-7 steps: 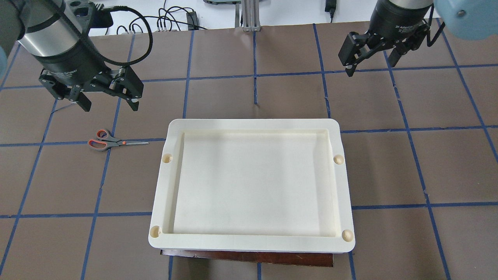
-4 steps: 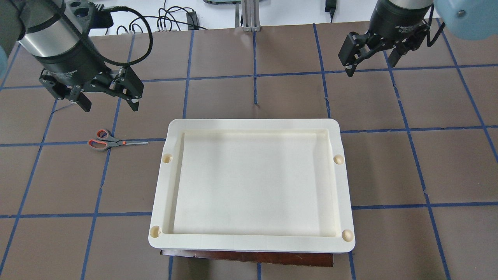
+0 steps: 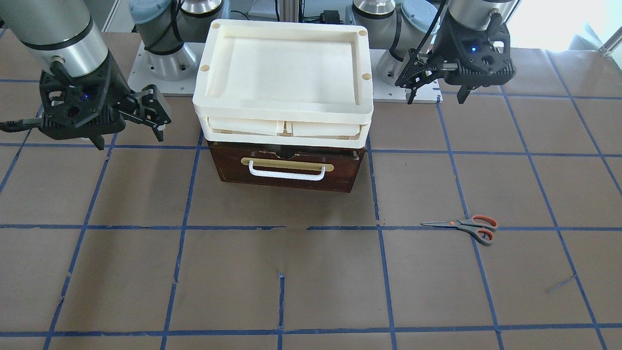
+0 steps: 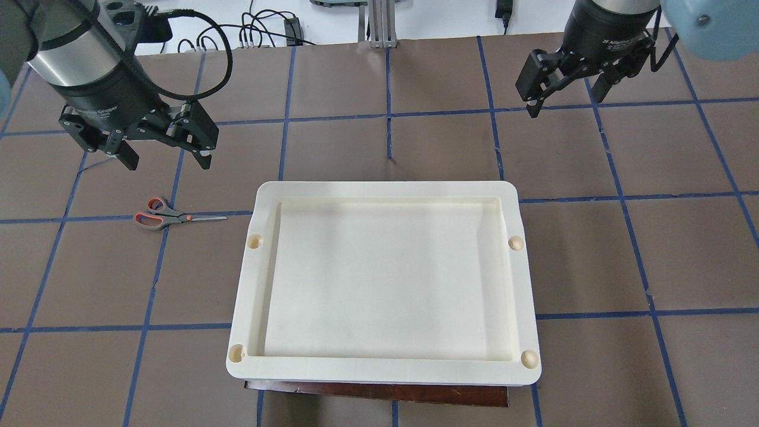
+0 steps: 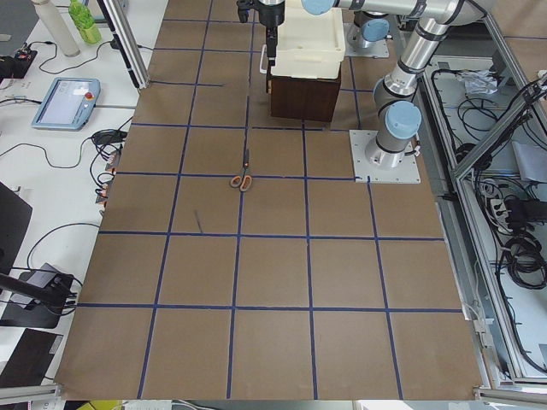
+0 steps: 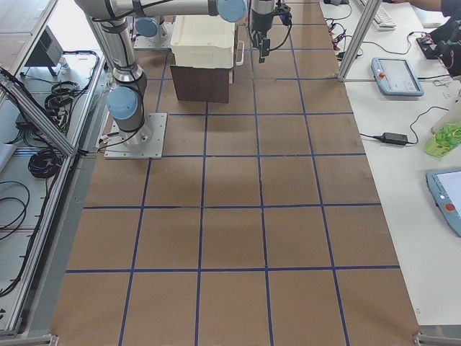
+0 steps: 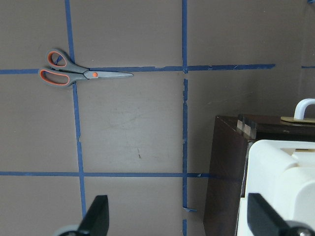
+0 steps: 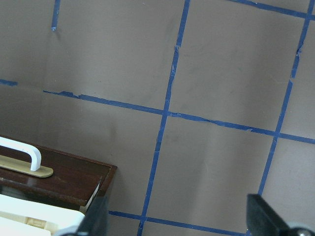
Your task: Place scissors in drawer with both arms
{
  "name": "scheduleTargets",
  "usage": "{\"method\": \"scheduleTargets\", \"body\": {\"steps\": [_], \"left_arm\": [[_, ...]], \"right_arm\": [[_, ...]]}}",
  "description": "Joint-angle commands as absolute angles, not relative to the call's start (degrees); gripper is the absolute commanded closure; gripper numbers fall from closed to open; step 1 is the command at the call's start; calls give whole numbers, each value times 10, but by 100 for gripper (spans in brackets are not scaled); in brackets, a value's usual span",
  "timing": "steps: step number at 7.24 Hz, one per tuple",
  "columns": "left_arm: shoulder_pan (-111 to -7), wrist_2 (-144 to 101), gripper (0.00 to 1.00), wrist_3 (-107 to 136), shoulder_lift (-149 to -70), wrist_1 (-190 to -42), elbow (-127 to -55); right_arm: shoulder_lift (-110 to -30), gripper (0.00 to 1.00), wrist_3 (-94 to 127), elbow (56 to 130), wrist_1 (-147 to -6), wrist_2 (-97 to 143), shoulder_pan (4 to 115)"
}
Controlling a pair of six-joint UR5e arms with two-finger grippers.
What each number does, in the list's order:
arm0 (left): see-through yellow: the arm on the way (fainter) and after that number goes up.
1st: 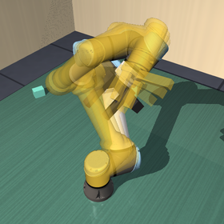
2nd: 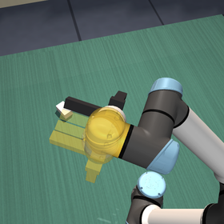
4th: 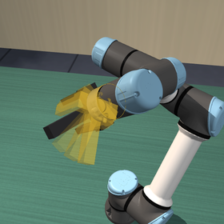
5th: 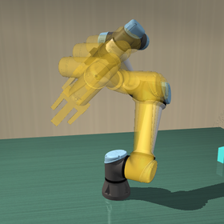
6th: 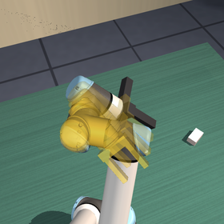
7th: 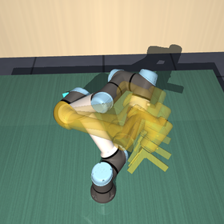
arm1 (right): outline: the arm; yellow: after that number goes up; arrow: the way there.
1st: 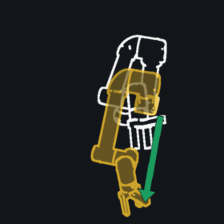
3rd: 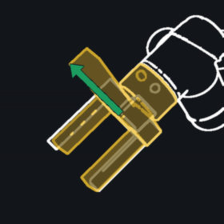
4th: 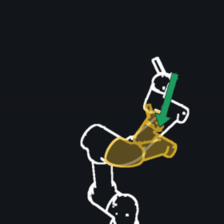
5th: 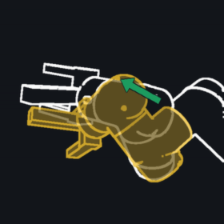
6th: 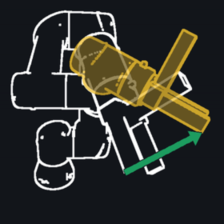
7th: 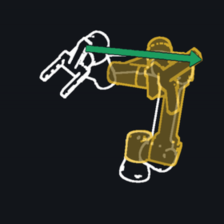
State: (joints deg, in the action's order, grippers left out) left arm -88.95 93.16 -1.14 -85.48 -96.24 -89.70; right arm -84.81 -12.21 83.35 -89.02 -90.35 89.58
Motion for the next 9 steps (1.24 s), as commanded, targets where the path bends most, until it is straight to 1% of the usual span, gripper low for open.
{"method": "scheduleTargets", "body": {"steps": [1,4,6,8,9], "left_arm": [[-889,931,0,-11,-854,-963,-896],[-889,933,0,-12,-853,-963,-897],[-889,934,0,-24,-853,-964,-898],[-879,936,0,-95,-853,-968,-899],[-877,935,0,-146,-856,-962,-900]], "right_arm": [[-849,0,-122,839,-891,-904,896],[-854,0,-187,836,-915,-911,903],[-853,0,-180,838,-915,-908,902],[-846,0,-187,822,-927,-911,904],[-836,0,-225,816,-952,-904,910]]}}
